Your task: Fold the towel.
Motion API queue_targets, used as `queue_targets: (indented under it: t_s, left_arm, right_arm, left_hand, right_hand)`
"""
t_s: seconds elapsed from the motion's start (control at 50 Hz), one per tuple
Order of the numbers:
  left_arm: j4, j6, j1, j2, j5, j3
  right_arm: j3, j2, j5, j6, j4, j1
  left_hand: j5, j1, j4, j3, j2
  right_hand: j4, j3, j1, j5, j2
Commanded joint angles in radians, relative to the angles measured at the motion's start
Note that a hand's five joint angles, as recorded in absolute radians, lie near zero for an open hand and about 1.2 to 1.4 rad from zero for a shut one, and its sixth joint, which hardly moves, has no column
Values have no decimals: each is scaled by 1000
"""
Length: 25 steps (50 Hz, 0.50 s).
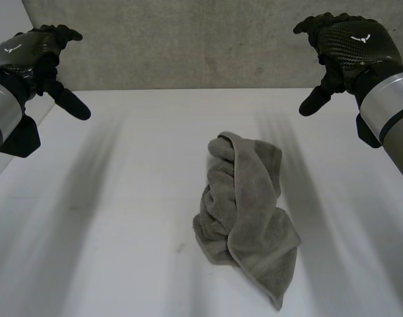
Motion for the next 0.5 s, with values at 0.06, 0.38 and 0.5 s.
queue_targets:
  t_s: [0.06, 0.38, 0.5]
  left_arm:
    - [4, 0, -18, -10, 2, -34]
    - [281, 87, -213, -252, 179, -46]
    - [368, 236, -268, -425, 339, 43]
  right_arm:
    - [-9, 0, -31, -18, 14, 0]
    - [170, 3, -15, -159, 190, -52]
    - [310, -3, -27, -127, 183, -67]
  left_hand:
    - [-13, 14, 17, 18, 20]
    - [11, 37, 40, 42, 44]
    - [29, 55, 58, 59, 61]
  right_hand:
    - [0, 8, -6, -54, 4]
    - [0, 8, -6, -54, 4]
    - [0, 8, -6, -54, 4]
